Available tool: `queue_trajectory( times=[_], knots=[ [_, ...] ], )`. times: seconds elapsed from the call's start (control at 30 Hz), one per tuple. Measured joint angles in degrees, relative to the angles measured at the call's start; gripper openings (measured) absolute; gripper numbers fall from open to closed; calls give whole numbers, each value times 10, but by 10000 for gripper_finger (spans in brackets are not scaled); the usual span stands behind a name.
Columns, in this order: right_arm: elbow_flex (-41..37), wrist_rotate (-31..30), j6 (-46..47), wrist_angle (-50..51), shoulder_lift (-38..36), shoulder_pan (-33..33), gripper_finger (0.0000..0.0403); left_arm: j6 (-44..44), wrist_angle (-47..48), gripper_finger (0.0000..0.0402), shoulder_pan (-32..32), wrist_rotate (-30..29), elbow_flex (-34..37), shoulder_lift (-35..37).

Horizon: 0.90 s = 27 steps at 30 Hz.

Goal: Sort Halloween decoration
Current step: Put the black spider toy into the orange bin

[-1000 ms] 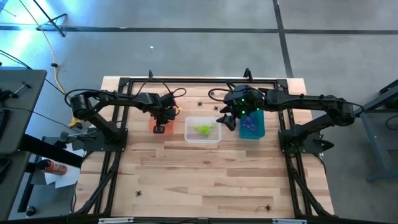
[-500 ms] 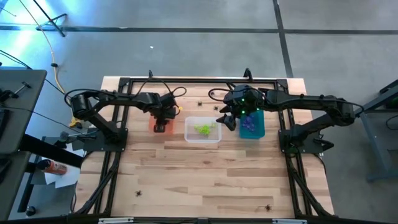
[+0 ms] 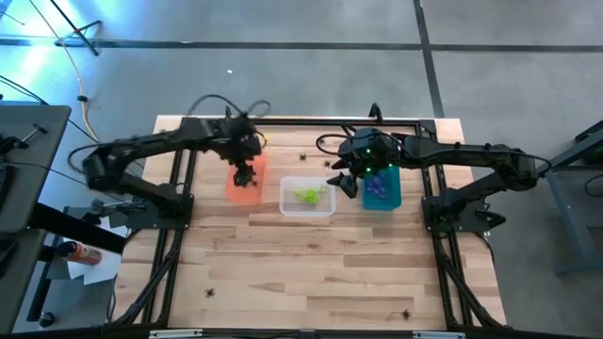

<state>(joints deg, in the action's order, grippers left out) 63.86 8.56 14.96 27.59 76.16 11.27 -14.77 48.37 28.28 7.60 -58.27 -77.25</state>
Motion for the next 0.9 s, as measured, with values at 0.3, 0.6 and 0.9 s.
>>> queue_trajectory(
  times=[0.3, 0.6, 0.9],
  knots=[
    [0, 0, -24, 0, 0, 0, 271, 165, -162, 228, -29, -17, 44, 188],
    [12, -68, 144, 6, 30, 26, 271, 232, -195, 227, -53, -118, 53, 251],
    [211, -96, 172, 201, 295, 117, 271, 257, -230, 227, -52, -147, 53, 254]
  ],
)
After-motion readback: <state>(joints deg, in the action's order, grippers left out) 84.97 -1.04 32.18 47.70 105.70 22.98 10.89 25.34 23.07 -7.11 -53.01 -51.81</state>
